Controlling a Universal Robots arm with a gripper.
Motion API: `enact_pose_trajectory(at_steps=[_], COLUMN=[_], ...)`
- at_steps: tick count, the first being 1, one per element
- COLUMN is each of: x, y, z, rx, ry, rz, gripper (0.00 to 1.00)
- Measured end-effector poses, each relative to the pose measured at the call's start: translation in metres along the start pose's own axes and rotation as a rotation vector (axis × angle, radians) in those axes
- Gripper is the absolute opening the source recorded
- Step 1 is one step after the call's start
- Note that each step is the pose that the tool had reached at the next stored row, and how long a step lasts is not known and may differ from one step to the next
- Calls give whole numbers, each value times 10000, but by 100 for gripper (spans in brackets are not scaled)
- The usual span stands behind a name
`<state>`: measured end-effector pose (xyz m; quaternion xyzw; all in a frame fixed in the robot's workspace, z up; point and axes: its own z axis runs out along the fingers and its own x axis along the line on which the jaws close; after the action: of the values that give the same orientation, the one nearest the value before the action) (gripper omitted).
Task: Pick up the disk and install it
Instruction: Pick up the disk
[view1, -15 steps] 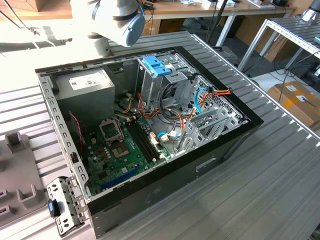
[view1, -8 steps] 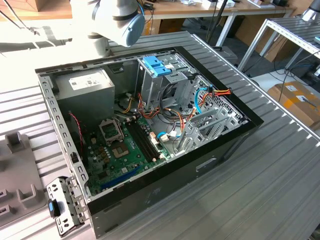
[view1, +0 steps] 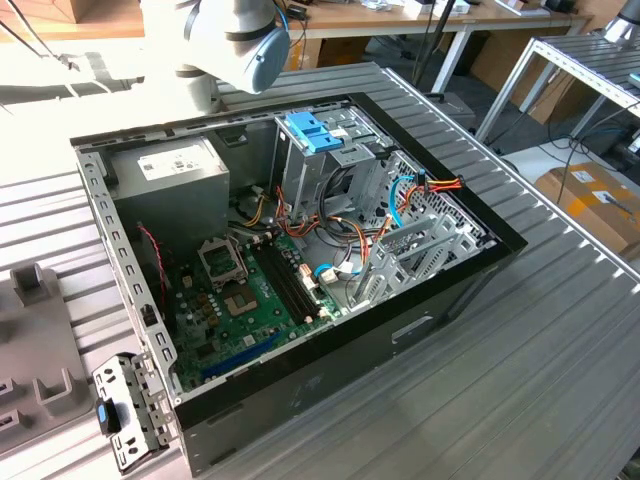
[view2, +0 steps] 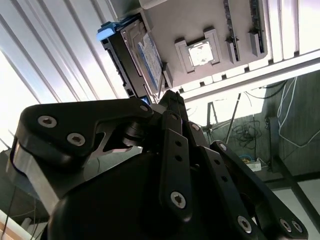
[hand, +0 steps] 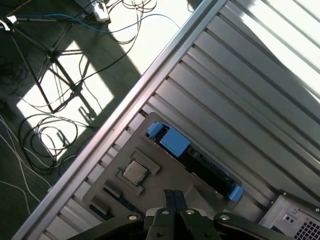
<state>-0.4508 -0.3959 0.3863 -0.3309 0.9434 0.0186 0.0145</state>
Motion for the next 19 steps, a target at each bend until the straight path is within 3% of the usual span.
enact_pose_trajectory(at_steps=[19], x=[0], y=[0], z=[0], rx=[-54], ry=[34], rz=[-1361], gripper=[11])
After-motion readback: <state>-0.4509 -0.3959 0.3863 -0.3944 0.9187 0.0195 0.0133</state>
